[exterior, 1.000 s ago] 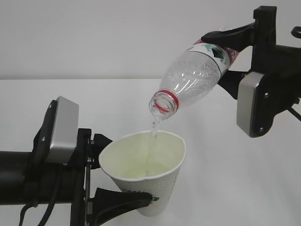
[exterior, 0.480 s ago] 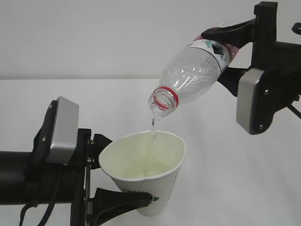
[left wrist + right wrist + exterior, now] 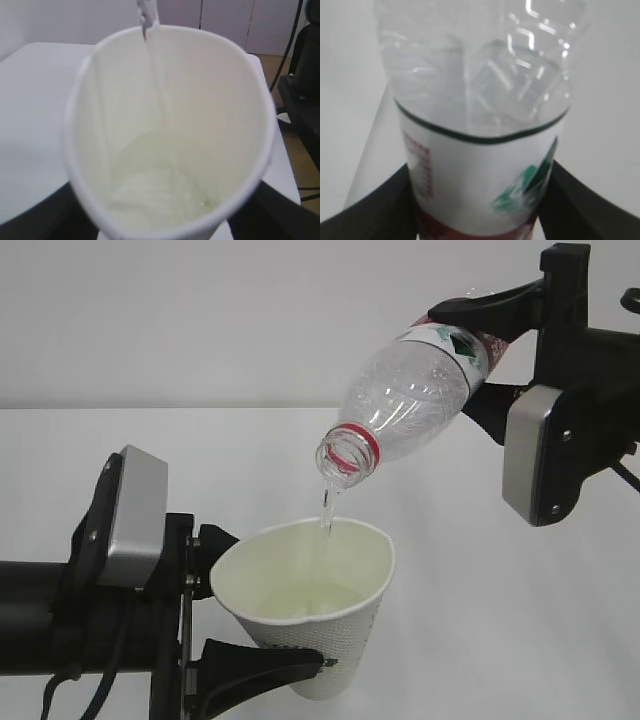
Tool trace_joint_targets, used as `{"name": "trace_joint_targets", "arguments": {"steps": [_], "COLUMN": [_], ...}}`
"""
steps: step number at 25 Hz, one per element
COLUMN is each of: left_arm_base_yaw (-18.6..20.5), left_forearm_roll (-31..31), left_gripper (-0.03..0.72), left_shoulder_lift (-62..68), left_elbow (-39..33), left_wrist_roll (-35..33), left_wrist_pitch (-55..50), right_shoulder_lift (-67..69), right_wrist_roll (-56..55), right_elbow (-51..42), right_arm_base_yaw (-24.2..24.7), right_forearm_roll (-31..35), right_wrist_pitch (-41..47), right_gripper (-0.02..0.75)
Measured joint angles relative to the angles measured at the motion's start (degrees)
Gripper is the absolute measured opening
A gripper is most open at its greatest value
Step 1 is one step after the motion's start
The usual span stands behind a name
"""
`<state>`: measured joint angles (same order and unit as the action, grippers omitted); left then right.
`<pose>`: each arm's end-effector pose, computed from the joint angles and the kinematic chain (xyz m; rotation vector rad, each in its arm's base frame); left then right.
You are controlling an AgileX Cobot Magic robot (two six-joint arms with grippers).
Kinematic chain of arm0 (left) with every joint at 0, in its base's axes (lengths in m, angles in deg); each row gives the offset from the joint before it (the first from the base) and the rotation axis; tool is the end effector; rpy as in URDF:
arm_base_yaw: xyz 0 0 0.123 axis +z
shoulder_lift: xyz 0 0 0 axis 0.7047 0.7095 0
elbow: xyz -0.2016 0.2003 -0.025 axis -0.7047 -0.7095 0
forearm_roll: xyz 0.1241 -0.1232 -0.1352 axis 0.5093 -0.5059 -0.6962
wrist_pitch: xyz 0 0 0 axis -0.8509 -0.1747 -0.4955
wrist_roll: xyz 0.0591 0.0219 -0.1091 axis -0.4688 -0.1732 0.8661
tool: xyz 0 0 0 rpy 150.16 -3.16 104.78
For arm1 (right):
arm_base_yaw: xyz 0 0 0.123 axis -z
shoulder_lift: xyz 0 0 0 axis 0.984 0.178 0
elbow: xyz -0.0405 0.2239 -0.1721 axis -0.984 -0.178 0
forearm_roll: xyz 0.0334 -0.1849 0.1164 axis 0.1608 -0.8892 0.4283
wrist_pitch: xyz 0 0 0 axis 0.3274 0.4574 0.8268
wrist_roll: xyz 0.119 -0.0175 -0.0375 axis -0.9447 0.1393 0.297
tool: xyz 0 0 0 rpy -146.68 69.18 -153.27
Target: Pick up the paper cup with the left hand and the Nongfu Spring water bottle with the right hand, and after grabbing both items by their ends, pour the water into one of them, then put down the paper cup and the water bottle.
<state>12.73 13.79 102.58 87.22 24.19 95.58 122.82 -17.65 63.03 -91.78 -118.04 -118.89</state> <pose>0.1703 -0.2086 0.1941 1.2413 1.5127 -0.9123 0.2644 0.1178 0.2861 -1.6325 0.6606 -0.6969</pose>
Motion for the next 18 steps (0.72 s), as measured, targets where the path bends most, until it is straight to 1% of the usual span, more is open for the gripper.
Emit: {"name": "trace_joint_targets", "arguments": {"steps": [18], "left_arm_base_yaw": [0.00], "left_forearm_roll": [-0.11], "left_gripper": [0.512], "left_shoulder_lift": [0.00], "left_elbow": [0.00], "left_wrist_roll": [0.00], "left_wrist_pitch": [0.00], "right_shoulder_lift": [0.00], "right_wrist_roll": [0.00], "right_elbow": [0.00], "right_arm_base_yaw": [0.00], "right_forearm_roll": [0.00], "right_wrist_pitch": [-0.08], "right_gripper": [0.481]}}
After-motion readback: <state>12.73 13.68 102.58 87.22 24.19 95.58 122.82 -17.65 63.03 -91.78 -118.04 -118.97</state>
